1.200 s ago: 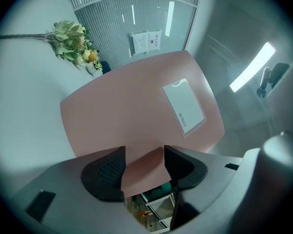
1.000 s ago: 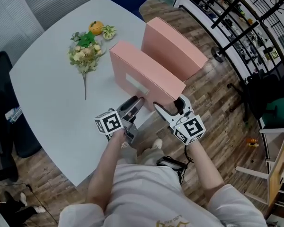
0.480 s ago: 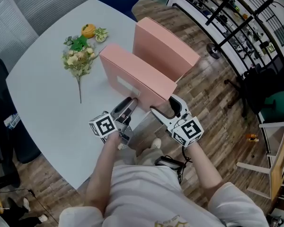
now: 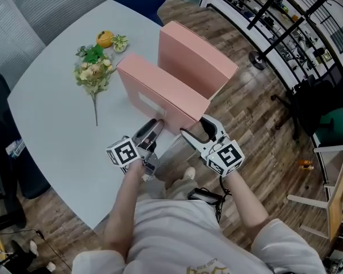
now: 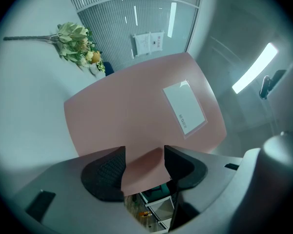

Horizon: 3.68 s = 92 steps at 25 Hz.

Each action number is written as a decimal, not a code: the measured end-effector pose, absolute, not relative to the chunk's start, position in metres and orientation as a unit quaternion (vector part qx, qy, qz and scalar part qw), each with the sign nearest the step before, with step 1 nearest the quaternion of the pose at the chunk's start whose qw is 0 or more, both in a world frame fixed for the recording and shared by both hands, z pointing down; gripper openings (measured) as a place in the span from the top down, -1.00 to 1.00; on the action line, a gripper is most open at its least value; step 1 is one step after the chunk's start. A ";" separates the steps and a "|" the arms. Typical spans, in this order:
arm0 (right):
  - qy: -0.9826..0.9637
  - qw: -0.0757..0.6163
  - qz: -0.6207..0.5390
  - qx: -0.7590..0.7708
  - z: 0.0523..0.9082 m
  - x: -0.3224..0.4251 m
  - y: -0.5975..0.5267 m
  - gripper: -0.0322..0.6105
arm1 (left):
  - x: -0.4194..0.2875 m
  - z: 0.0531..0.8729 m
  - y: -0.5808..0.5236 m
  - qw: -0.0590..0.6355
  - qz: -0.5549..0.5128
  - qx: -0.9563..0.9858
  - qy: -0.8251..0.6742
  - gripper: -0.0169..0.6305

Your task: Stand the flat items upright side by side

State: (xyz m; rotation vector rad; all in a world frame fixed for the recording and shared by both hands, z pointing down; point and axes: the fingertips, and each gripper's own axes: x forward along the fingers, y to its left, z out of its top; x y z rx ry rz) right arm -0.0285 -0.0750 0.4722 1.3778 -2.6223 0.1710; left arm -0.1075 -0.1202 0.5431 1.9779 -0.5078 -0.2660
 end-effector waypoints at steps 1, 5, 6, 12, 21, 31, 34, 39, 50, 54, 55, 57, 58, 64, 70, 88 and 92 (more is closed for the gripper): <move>-0.881 0.088 0.059 0.462 0.472 -0.028 -0.075 0.01 | -0.107 0.544 -0.120 0.516 -0.110 0.823 -0.211 0.21; -0.881 0.094 0.051 0.461 0.473 -0.029 -0.073 0.03 | -0.109 0.550 -0.119 0.521 -0.111 0.819 -0.214 0.21; -0.881 0.094 0.050 0.461 0.473 -0.029 -0.073 0.03 | -0.109 0.552 -0.120 0.522 -0.112 0.817 -0.216 0.21; -0.884 0.092 0.049 0.456 0.474 -0.028 -0.075 0.05 | -0.107 0.555 -0.123 0.527 -0.116 0.813 -0.218 0.21; -0.880 0.100 0.056 0.460 0.474 -0.021 -0.078 0.05 | -0.095 0.553 -0.128 0.531 -0.120 0.812 -0.209 0.23; -0.876 0.107 0.057 0.467 0.473 -0.004 -0.088 0.05 | -0.077 0.552 -0.137 0.535 -0.117 0.812 -0.199 0.23; -0.872 0.110 0.058 0.473 0.473 0.002 -0.091 0.05 | -0.071 0.552 -0.142 0.537 -0.116 0.813 -0.195 0.23; -0.870 0.109 0.058 0.478 0.472 0.011 -0.095 0.05 | -0.060 0.552 -0.146 0.539 -0.112 0.813 -0.189 0.23; -0.858 0.114 0.065 0.497 0.472 0.031 -0.107 0.05 | -0.040 0.553 -0.159 0.551 -0.112 0.807 -0.177 0.23; -0.854 0.116 0.067 0.502 0.472 0.037 -0.109 0.05 | -0.033 0.551 -0.164 0.544 -0.110 0.814 -0.172 0.23; -0.855 0.115 0.066 0.502 0.472 0.038 -0.110 0.05 | -0.032 0.551 -0.165 0.544 -0.110 0.814 -0.171 0.23; -0.855 0.116 0.067 0.502 0.472 0.040 -0.111 0.05 | -0.030 0.551 -0.165 0.545 -0.111 0.814 -0.170 0.23; -0.854 0.117 0.068 0.502 0.472 0.041 -0.111 0.05 | -0.029 0.552 -0.166 0.546 -0.111 0.813 -0.170 0.23; -0.856 0.120 0.065 0.499 0.471 0.046 -0.113 0.05 | -0.024 0.552 -0.167 0.550 -0.111 0.810 -0.168 0.23; -0.854 0.120 0.068 0.501 0.471 0.049 -0.118 0.05 | -0.020 0.552 -0.170 0.560 -0.117 0.804 -0.164 0.23; -0.858 0.085 0.070 0.501 0.459 0.059 -0.099 0.05 | -0.021 0.533 -0.160 0.531 -0.121 0.816 -0.193 0.23; -0.854 0.052 0.090 0.510 0.449 0.074 -0.086 0.06 | -0.025 0.521 -0.154 0.483 -0.097 0.840 -0.228 0.27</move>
